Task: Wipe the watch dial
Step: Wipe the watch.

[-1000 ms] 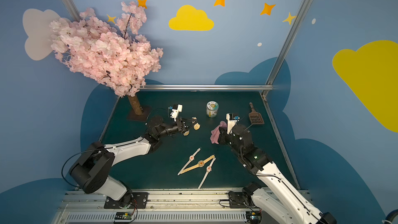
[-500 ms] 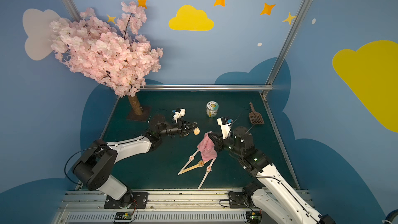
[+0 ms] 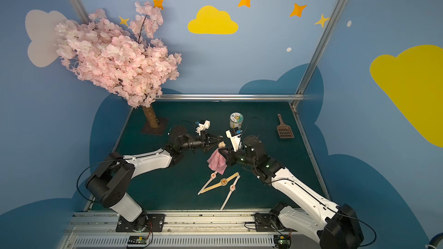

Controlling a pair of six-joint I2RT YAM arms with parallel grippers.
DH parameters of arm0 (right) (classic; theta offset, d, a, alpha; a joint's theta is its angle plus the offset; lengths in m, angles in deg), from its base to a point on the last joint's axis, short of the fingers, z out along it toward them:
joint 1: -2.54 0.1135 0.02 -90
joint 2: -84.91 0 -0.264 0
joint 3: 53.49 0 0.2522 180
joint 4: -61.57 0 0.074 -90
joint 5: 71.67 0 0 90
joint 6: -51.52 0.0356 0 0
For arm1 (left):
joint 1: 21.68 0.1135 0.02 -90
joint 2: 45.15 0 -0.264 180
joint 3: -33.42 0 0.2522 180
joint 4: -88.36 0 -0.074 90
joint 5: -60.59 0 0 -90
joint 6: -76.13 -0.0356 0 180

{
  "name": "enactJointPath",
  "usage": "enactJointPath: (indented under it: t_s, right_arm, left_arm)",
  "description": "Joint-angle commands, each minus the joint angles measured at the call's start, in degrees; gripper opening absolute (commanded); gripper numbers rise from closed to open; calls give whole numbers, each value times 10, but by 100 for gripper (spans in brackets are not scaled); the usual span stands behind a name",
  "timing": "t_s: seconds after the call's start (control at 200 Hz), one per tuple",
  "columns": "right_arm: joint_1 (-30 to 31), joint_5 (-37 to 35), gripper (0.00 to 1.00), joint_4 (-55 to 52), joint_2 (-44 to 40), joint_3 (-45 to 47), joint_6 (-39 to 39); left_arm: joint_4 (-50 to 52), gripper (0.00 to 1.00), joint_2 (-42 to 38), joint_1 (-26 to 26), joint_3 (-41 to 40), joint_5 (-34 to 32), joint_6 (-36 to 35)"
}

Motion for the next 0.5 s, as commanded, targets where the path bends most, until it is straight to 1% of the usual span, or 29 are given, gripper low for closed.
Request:
enactJointPath:
  t_s: [0.0,0.11,0.15,0.2,0.275,0.34,0.426,0.496]
  right_arm:
    - [1,-95,0,-34,-22,-16,9]
    - [-5,-190,0,-96,-47,-18,27]
    - [-10,-208,0,-111,-57,-16,32]
    - [-17,-210,0,-115,-71,-11,36]
    - [-24,-199,0,-108,-96,0,35]
    - [-28,-173,0,-83,-118,13,27]
    - [-29,-108,0,-31,-145,24,13]
    - [-29,-58,0,2,-151,39,9]
  left_arm:
    - [-36,3,3,-1,6,11,11]
    - [-44,3,6,-1,6,13,12]
    - [-47,3,6,0,8,15,13]
    - [-49,3,5,-1,8,17,13]
    - [-49,3,4,0,7,16,11]
    - [-49,3,4,0,5,14,11]
    - [-49,3,6,0,1,11,13]
    - [-51,3,6,0,0,8,15]
